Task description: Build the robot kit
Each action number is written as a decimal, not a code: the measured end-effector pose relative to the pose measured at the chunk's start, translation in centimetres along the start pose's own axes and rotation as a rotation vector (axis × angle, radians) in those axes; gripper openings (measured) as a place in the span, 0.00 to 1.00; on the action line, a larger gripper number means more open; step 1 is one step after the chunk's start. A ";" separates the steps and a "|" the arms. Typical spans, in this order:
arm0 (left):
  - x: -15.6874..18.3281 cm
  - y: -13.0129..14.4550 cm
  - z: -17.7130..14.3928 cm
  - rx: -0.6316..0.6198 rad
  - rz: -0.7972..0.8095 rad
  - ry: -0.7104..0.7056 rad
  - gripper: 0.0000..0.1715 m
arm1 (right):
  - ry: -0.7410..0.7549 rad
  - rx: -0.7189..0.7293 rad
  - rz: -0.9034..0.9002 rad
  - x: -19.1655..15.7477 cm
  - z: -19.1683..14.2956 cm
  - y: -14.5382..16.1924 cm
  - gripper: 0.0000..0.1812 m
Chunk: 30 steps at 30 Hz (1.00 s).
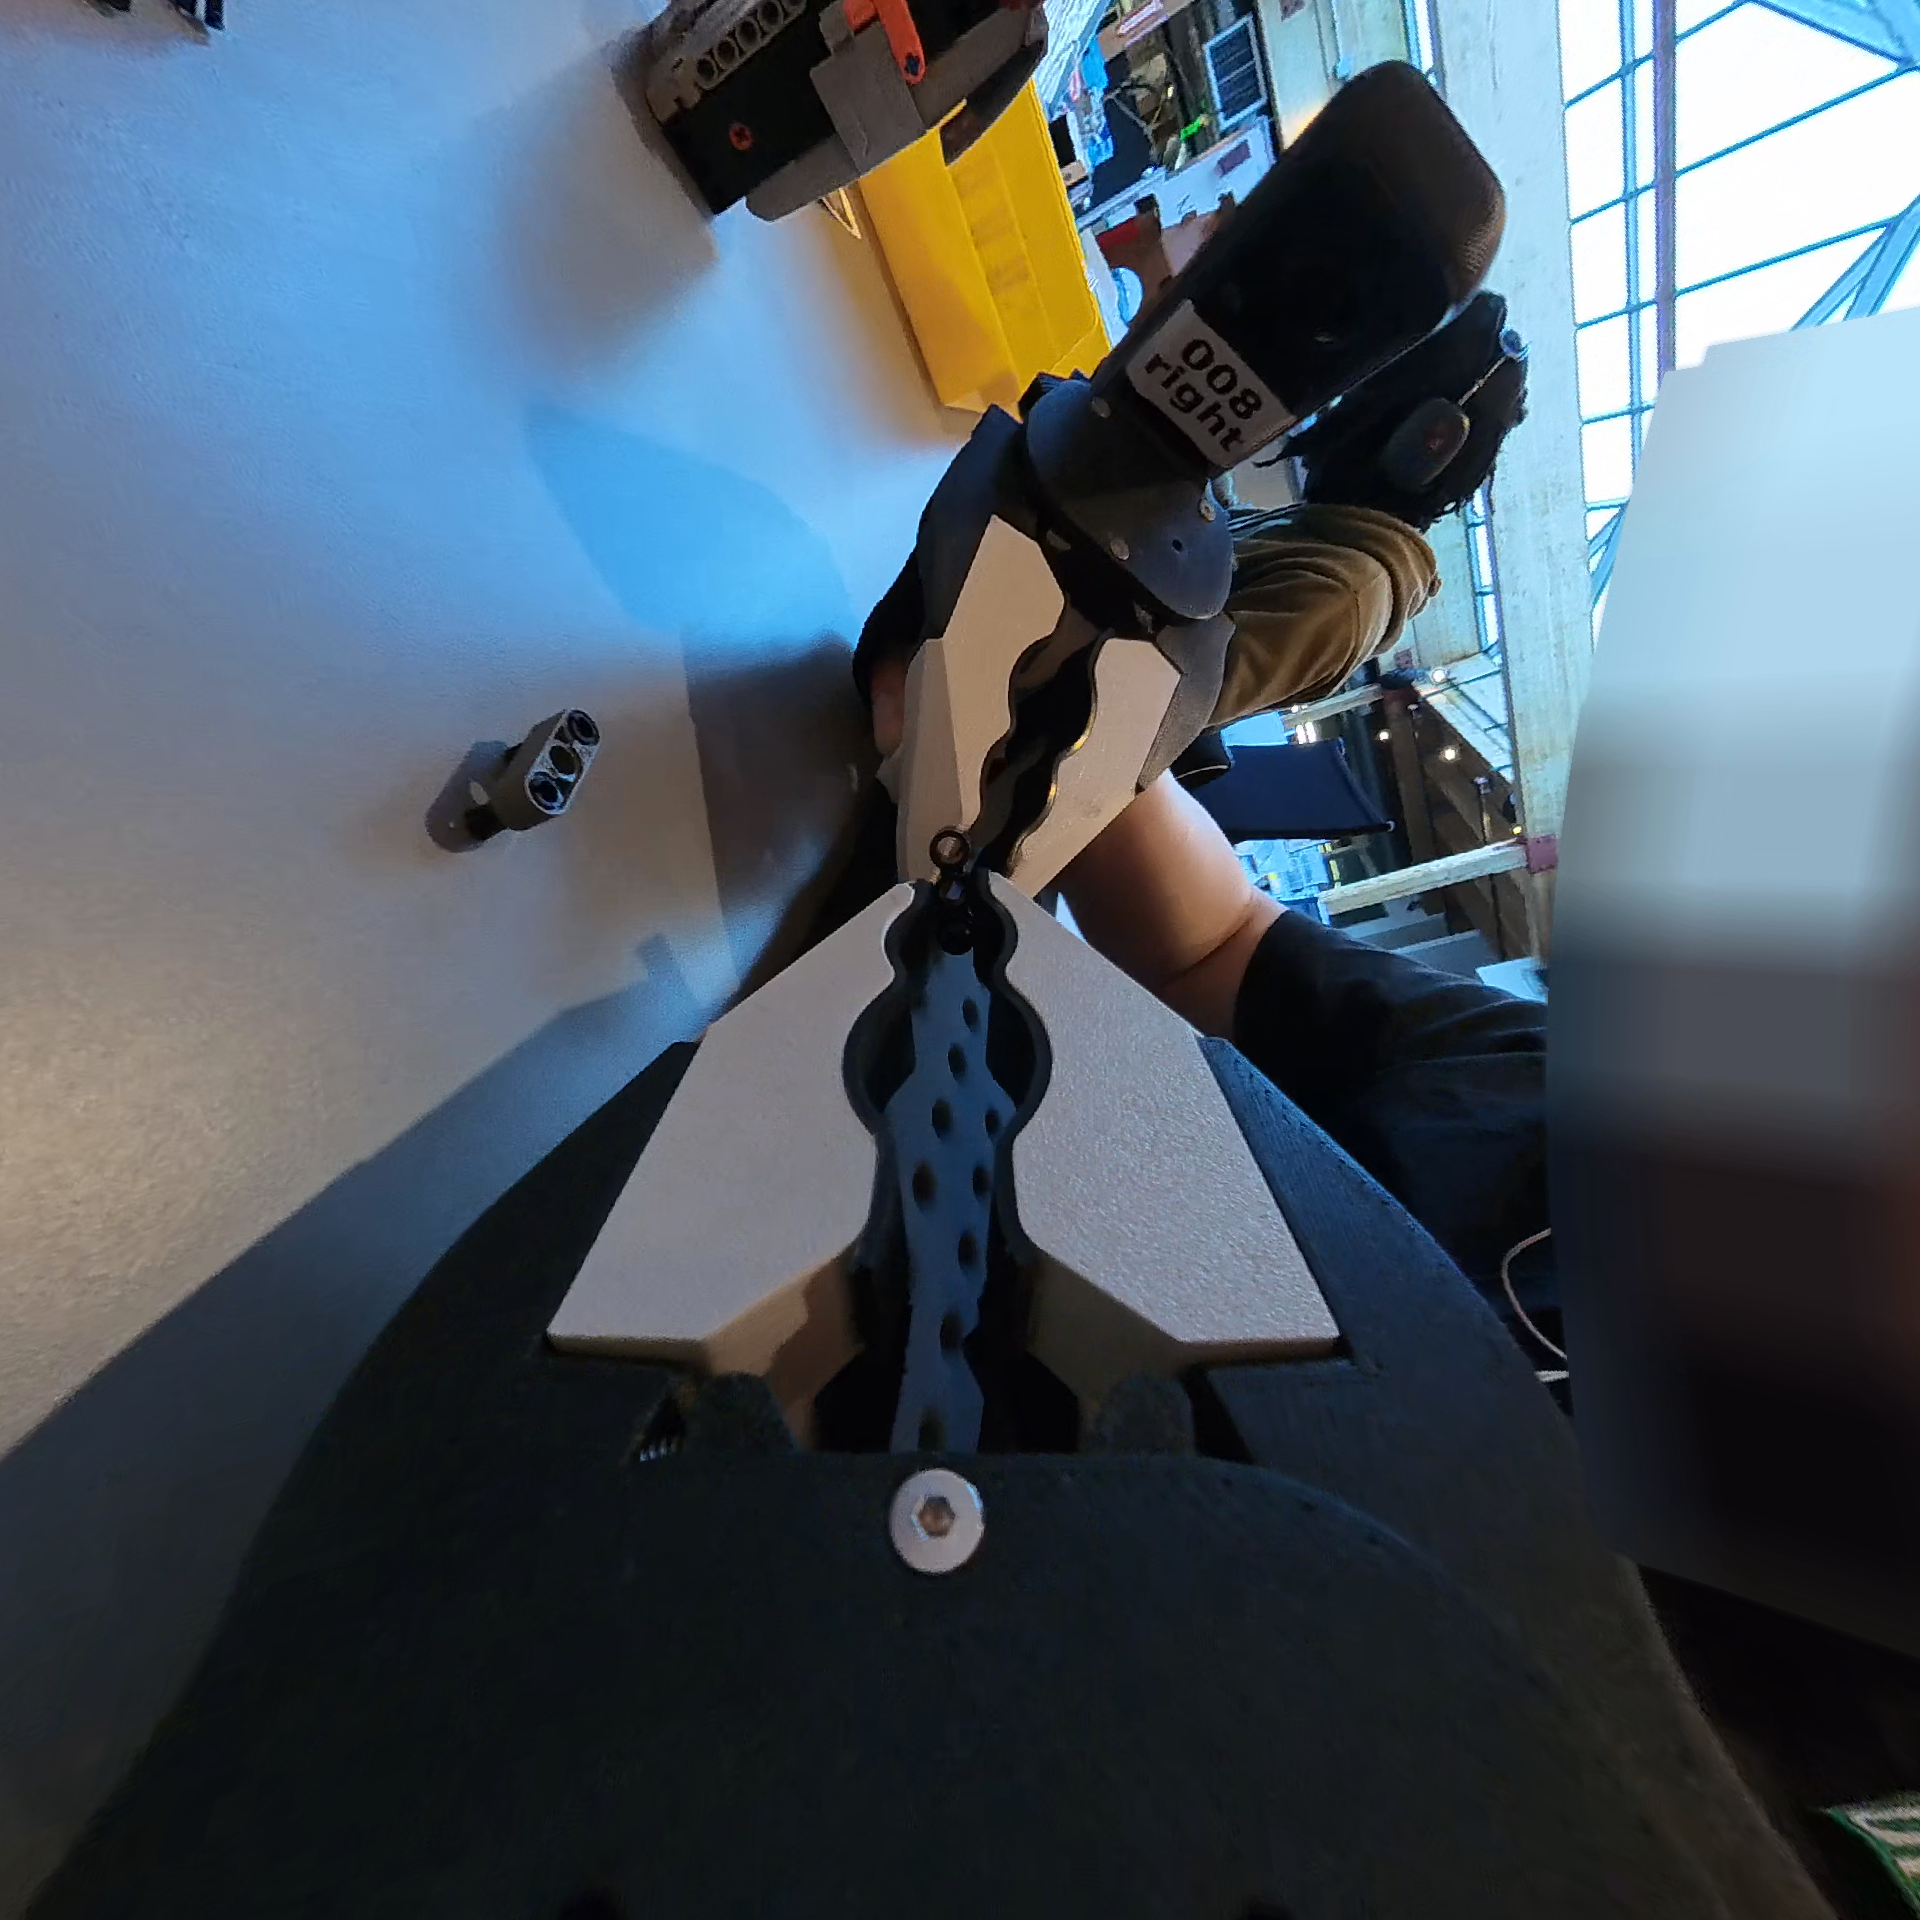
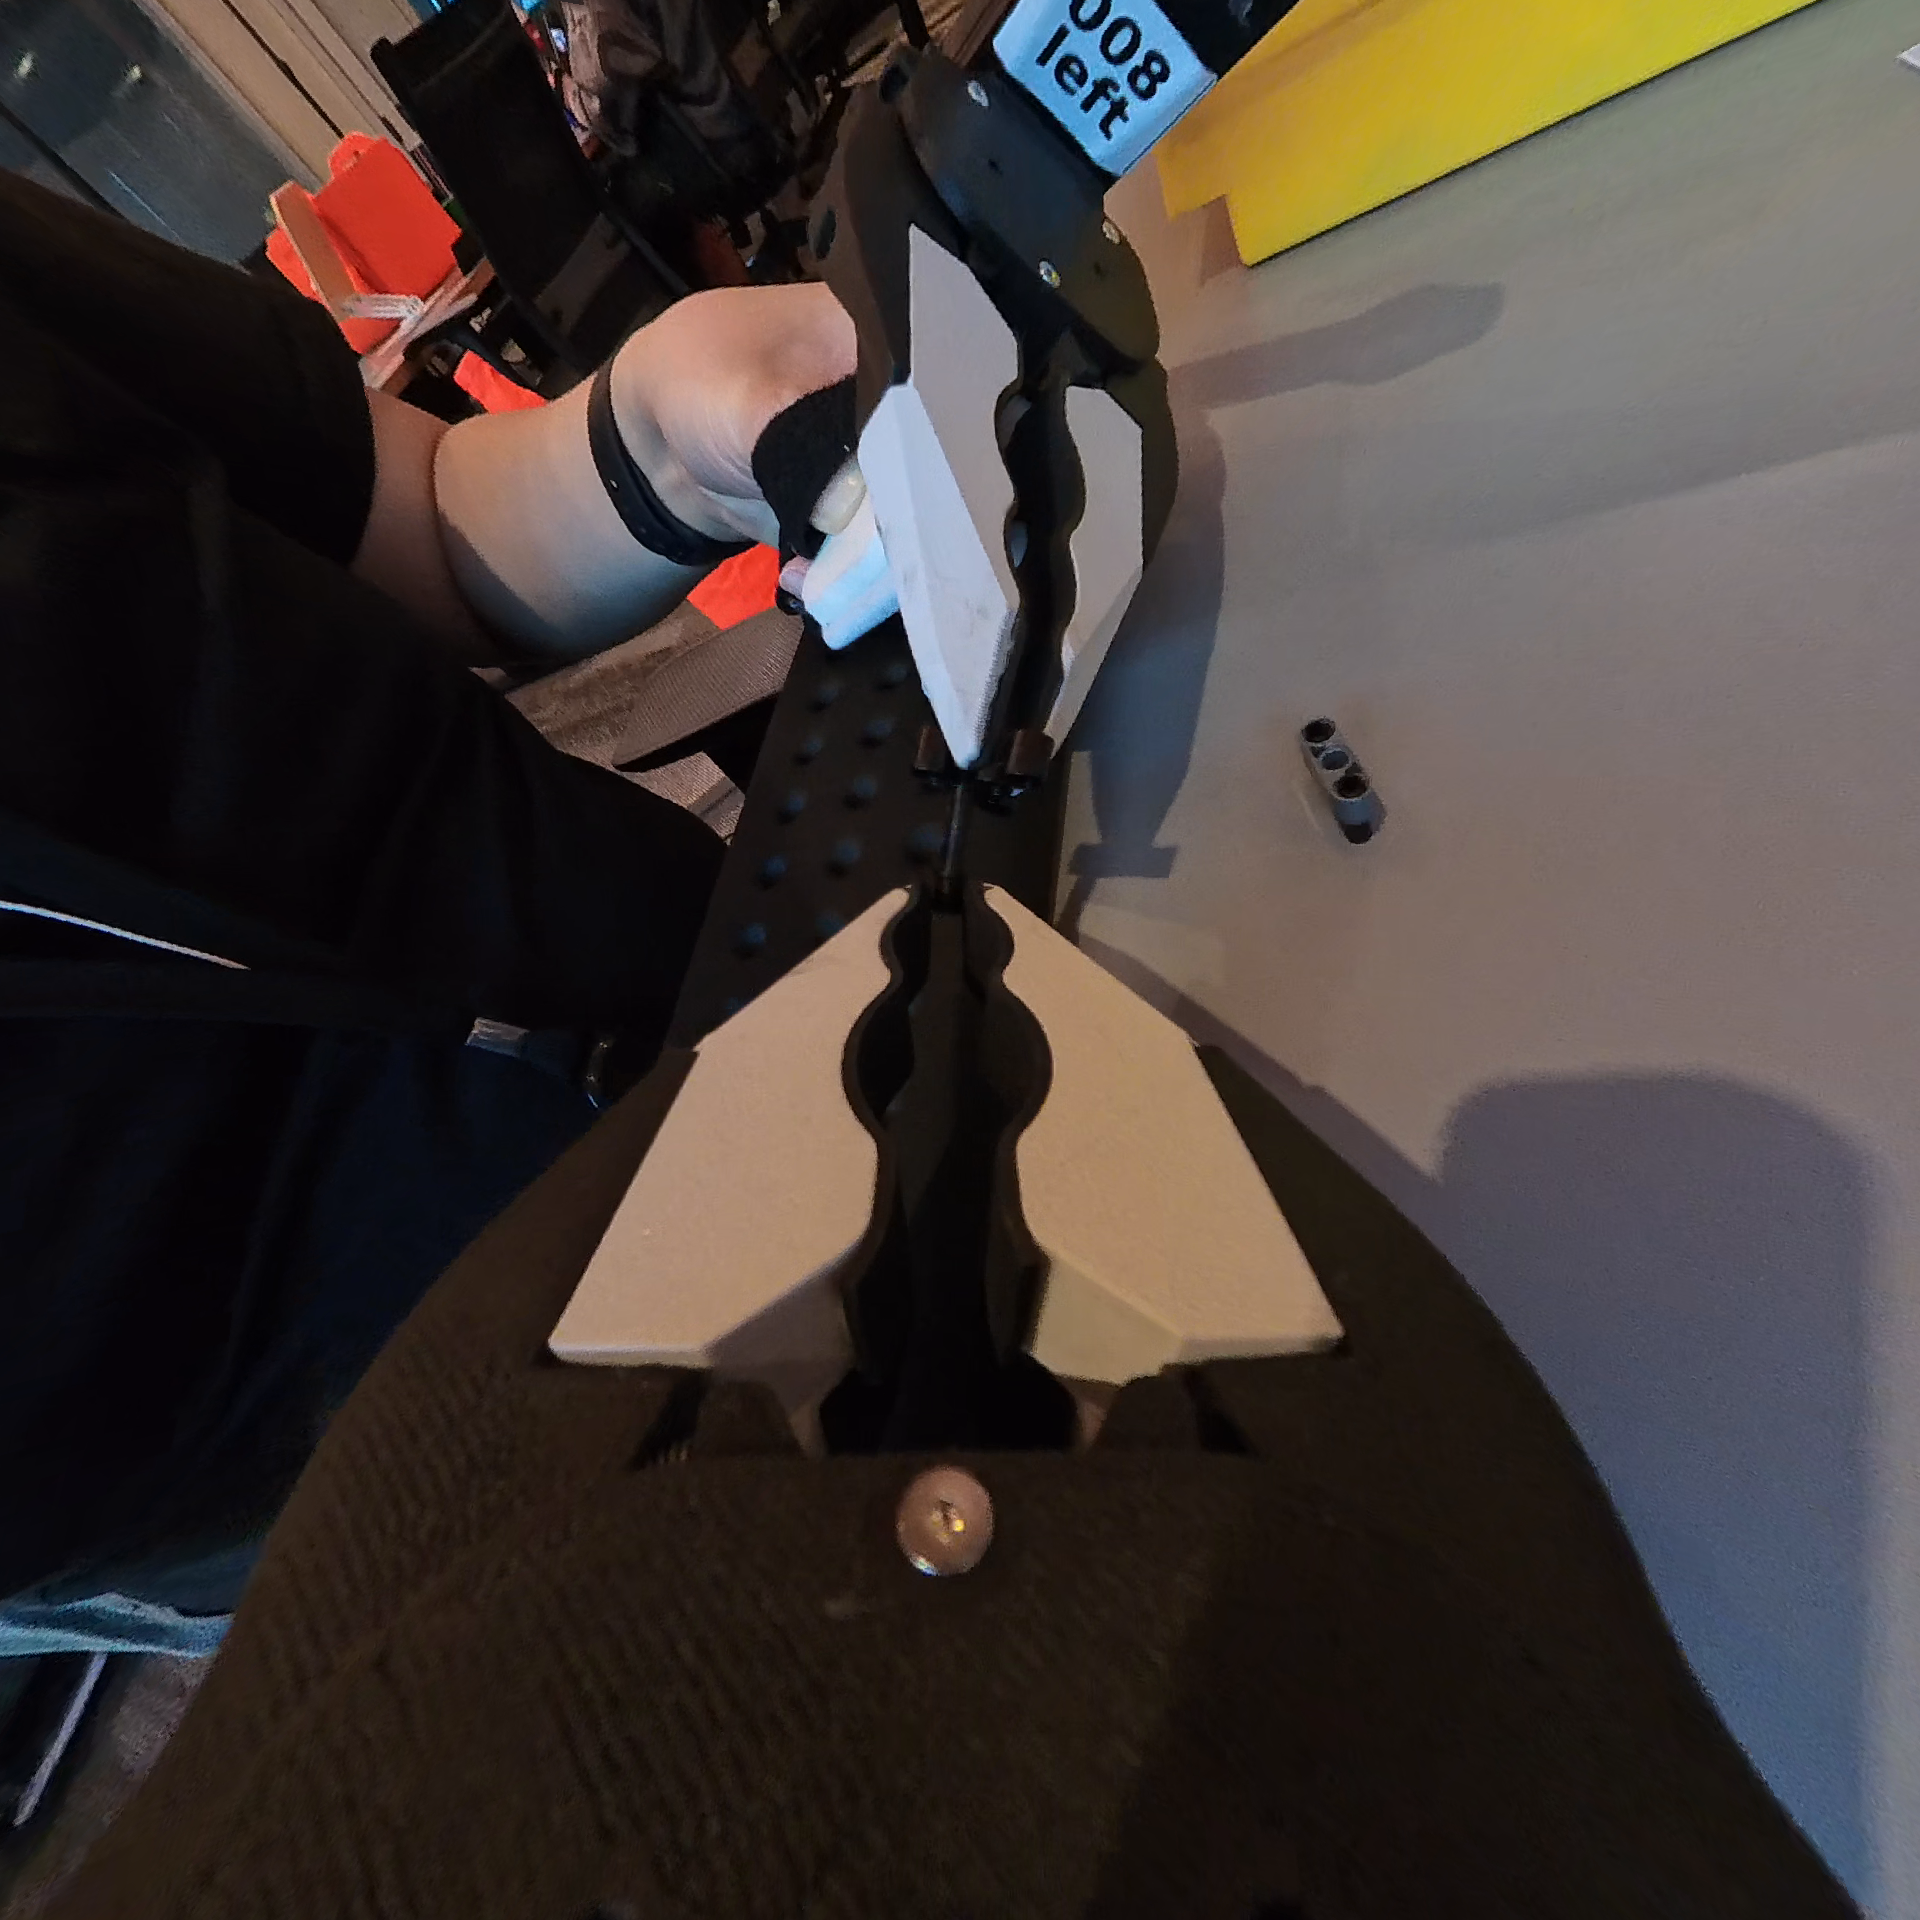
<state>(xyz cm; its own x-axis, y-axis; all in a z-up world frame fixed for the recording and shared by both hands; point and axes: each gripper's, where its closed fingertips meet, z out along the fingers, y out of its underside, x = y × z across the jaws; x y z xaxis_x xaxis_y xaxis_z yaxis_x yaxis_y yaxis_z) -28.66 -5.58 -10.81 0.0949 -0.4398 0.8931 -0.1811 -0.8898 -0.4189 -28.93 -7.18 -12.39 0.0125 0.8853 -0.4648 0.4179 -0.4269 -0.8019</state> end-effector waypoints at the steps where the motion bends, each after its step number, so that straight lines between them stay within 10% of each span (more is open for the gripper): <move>1: 0.0 0.0 0.0 -0.002 0.008 -0.008 0.02 | 0.009 -0.002 -0.010 0.0 0.0 0.0 0.02; 30: -1.0 0.5 -0.2 -0.037 0.059 -0.110 0.02 | 0.299 -0.072 -0.371 0.8 0.3 0.6 0.02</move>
<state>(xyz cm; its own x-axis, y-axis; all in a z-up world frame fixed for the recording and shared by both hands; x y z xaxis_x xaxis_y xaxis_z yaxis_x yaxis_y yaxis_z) -29.02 -5.61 -11.90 0.1893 -0.5036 0.8430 -0.2251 -0.8579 -0.4619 -29.00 -6.81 -13.32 0.1073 0.9941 -0.0156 0.5053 -0.0681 -0.8603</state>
